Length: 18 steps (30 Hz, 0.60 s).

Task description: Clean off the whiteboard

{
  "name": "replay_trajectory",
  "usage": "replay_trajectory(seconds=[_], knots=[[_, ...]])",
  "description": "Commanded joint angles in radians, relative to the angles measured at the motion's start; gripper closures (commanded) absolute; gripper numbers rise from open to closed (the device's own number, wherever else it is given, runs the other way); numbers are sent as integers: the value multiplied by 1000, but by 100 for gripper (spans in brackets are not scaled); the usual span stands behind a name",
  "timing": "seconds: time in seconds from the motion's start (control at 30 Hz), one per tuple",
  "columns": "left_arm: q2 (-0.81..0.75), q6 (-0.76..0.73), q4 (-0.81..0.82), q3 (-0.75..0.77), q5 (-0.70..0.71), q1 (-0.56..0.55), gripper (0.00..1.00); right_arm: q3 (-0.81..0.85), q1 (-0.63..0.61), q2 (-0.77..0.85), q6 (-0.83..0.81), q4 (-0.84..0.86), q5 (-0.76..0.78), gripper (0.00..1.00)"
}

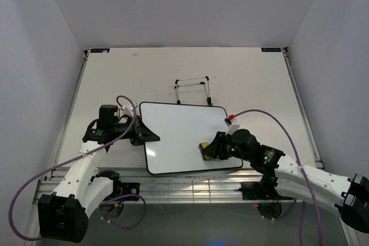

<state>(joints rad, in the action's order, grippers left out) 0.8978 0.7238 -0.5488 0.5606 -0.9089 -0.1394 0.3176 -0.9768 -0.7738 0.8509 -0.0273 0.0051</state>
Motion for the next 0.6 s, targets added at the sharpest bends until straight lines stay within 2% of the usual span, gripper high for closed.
replay_trajectory(seconds=[0.0, 0.2, 0.37, 0.57], knots=[[-31, -112, 3, 73, 292, 4, 100, -78, 18, -48, 42, -368, 55, 92], [-22, -113, -13, 96, 304, 6, 100, -28, 26, -76, 51, -508, 127, 92], [-28, -110, -17, 99, 324, 11, 100, 0, 27, -35, 57, -548, 108, 92], [-36, -100, -30, 125, 340, 15, 100, 49, 27, -65, 39, -605, 87, 92]])
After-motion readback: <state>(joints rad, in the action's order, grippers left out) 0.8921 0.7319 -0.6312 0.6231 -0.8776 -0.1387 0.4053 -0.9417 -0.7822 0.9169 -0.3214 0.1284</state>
